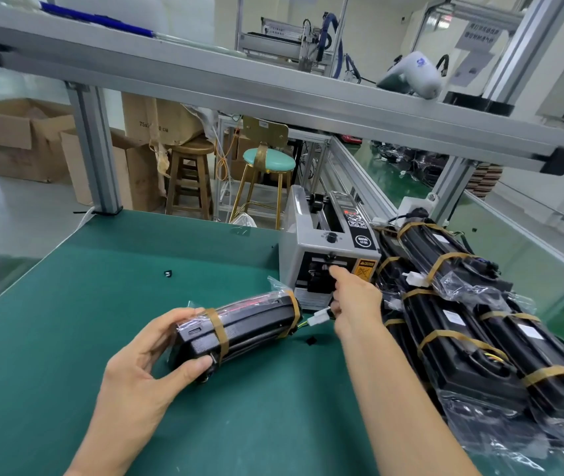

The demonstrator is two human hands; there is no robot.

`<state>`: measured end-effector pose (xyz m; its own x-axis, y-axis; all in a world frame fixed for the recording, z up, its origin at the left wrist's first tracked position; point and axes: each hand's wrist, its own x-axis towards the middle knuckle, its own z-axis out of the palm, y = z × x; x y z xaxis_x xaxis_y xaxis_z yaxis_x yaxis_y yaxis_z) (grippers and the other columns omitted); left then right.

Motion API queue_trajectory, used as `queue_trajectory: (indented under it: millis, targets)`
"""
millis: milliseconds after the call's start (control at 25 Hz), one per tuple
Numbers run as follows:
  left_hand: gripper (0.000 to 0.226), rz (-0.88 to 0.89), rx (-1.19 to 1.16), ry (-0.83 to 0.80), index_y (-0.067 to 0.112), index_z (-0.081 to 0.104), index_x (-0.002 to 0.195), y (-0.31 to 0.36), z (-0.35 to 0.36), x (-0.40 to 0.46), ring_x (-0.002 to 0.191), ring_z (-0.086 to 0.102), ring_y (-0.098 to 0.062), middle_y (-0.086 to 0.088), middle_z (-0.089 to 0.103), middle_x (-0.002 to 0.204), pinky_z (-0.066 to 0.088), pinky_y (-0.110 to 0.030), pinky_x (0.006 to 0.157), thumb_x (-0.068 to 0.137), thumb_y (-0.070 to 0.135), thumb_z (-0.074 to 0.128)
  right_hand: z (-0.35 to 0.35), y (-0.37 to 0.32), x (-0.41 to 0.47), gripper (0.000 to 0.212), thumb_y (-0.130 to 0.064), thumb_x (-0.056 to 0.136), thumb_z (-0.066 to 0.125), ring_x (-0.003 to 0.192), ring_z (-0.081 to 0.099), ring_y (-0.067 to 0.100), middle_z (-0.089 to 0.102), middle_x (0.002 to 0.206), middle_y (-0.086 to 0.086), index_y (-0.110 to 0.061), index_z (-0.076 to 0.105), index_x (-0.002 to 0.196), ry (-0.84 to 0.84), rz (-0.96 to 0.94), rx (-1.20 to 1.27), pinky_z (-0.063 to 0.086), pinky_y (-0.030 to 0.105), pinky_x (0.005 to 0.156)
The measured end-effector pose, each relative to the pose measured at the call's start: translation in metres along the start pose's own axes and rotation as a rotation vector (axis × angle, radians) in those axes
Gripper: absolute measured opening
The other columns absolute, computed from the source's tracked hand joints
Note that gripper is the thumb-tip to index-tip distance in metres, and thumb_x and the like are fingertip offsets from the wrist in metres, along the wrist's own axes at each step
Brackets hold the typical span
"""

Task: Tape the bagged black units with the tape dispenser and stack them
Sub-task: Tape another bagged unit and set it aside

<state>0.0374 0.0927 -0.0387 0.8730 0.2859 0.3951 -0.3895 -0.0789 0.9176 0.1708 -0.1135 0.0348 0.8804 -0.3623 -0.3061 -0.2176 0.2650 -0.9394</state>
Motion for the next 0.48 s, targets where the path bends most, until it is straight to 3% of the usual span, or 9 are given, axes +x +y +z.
queue_trajectory:
  millis: [80,120,200,240,320,480]
  targets:
    - [0.061,-0.010,0.008,0.017,0.032,0.068,0.108,0.002,0.003,-0.003,0.112,0.062,-0.011,0.007,0.069,0.115,0.043,-0.020,0.099,0.054,0.012,0.086,-0.010,0.000,-0.031,0.015,-0.019,0.085,0.069,0.067,0.056,0.009,0.062,0.078,-0.008,-0.020,0.067,0.071,-0.185,-0.096,-0.040,0.036,0.014,0.059]
    - [0.064,-0.013,0.016,0.032,0.033,0.068,0.108,0.004,0.006,-0.004,0.111,0.062,-0.011,0.007,0.069,0.115,0.043,-0.018,0.098,0.053,0.011,0.090,-0.014,0.004,-0.051,0.012,-0.024,0.082,0.071,0.082,0.063,-0.001,0.067,0.094,-0.015,-0.021,0.072,0.071,-0.318,-0.166,-0.069,0.036,0.013,0.069]
    - [0.057,-0.009,0.021,0.055,0.035,0.067,0.107,0.007,0.013,-0.009,0.109,0.063,-0.010,0.008,0.069,0.113,0.045,-0.014,0.093,0.058,0.013,0.085,-0.017,0.016,-0.094,0.016,-0.038,0.070,0.074,0.113,0.047,-0.021,0.054,0.127,-0.028,-0.023,0.076,0.073,-0.594,-0.301,-0.155,0.032,0.015,0.089]
    - [0.053,-0.003,0.029,0.064,0.036,0.067,0.107,0.009,0.017,-0.011,0.107,0.064,-0.010,0.009,0.070,0.112,0.045,-0.013,0.091,0.060,0.014,0.082,-0.017,0.025,-0.109,0.020,-0.043,0.067,0.072,0.125,0.036,-0.020,0.044,0.137,-0.031,-0.024,0.075,0.072,-0.675,-0.364,-0.213,0.029,0.018,0.098]
    - [0.052,-0.005,0.044,0.087,0.038,0.066,0.107,0.014,0.023,-0.017,0.103,0.065,-0.007,0.013,0.070,0.109,0.045,-0.010,0.086,0.061,0.017,0.080,-0.014,0.038,-0.125,0.011,-0.038,0.073,0.073,0.136,0.023,-0.014,0.035,0.143,-0.033,-0.028,0.075,0.069,-0.673,-0.394,-0.290,0.023,0.023,0.107]
    - [0.050,-0.023,0.056,0.117,0.041,0.065,0.106,0.021,0.029,-0.024,0.102,0.064,-0.004,0.017,0.070,0.107,0.044,-0.008,0.085,0.059,0.034,0.078,-0.012,0.043,-0.121,0.020,-0.017,0.081,0.070,0.138,0.024,-0.008,0.036,0.144,-0.027,-0.028,0.075,0.065,-0.631,-0.323,-0.300,0.024,0.017,0.102]
